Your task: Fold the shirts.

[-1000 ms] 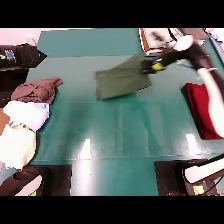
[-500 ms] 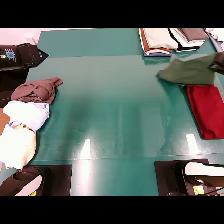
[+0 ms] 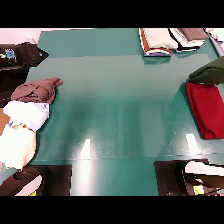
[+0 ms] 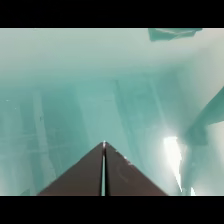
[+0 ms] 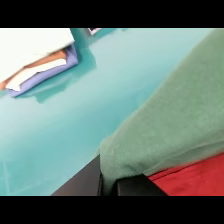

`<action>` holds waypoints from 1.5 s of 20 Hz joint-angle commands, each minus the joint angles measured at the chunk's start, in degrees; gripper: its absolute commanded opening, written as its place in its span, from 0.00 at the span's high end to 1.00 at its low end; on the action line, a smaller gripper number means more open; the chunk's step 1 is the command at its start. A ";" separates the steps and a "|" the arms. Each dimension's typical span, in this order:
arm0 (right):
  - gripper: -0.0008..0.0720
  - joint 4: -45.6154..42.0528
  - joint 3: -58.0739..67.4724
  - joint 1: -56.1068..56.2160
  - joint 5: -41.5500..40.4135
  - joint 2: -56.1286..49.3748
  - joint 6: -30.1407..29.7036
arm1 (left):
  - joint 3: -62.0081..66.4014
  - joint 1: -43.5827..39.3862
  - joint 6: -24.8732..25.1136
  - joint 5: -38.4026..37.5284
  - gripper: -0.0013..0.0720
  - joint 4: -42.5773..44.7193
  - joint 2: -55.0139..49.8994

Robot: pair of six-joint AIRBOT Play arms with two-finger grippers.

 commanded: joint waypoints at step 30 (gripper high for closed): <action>0.22 -8.87 -21.31 22.05 6.14 27.56 -0.07 | 0.00 -0.02 4.63 -0.44 0.94 -1.42 0.04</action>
